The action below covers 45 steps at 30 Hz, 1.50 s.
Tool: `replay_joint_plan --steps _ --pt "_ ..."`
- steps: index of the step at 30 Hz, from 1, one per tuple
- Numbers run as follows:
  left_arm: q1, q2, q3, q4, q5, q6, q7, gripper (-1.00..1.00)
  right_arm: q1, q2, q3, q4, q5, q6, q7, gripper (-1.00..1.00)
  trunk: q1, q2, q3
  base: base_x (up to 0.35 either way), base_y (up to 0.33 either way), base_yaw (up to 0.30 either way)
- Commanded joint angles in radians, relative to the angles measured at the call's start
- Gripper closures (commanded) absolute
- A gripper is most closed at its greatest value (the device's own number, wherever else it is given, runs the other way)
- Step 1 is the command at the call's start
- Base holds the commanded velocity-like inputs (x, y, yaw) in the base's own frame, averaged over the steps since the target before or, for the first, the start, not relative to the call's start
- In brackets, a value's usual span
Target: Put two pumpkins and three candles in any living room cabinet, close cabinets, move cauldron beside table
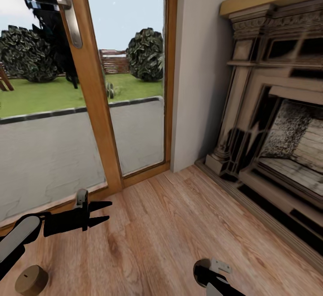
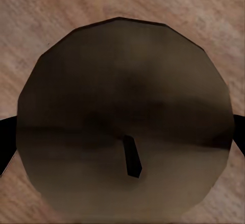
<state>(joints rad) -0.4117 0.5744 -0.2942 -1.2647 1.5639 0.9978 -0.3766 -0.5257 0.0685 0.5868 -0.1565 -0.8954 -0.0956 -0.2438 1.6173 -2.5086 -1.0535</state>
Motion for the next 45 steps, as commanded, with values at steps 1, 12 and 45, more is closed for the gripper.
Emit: replay_joint_plan --steps 1,12,45 --pt "-0.001 0.001 -0.002 0.001 -0.006 0.000 -0.008 -1.00 0.000 0.000 0.008 0.000 -0.012 -0.004 -0.005 1.00 -0.001 0.000 0.003 0.000 0.000 0.000" --pt "-0.001 0.002 -0.002 0.001 -0.007 -0.001 -0.008 -1.00 -0.001 0.001 0.008 0.000 -0.007 -0.004 -0.005 1.00 -0.002 0.001 0.015 0.000 0.000 0.158" --pt "-0.001 0.002 0.000 0.002 -0.029 -0.004 0.001 -1.00 0.000 0.001 0.008 0.000 -0.005 -0.004 -0.005 1.00 -0.002 0.001 0.015 0.000 0.000 0.289"
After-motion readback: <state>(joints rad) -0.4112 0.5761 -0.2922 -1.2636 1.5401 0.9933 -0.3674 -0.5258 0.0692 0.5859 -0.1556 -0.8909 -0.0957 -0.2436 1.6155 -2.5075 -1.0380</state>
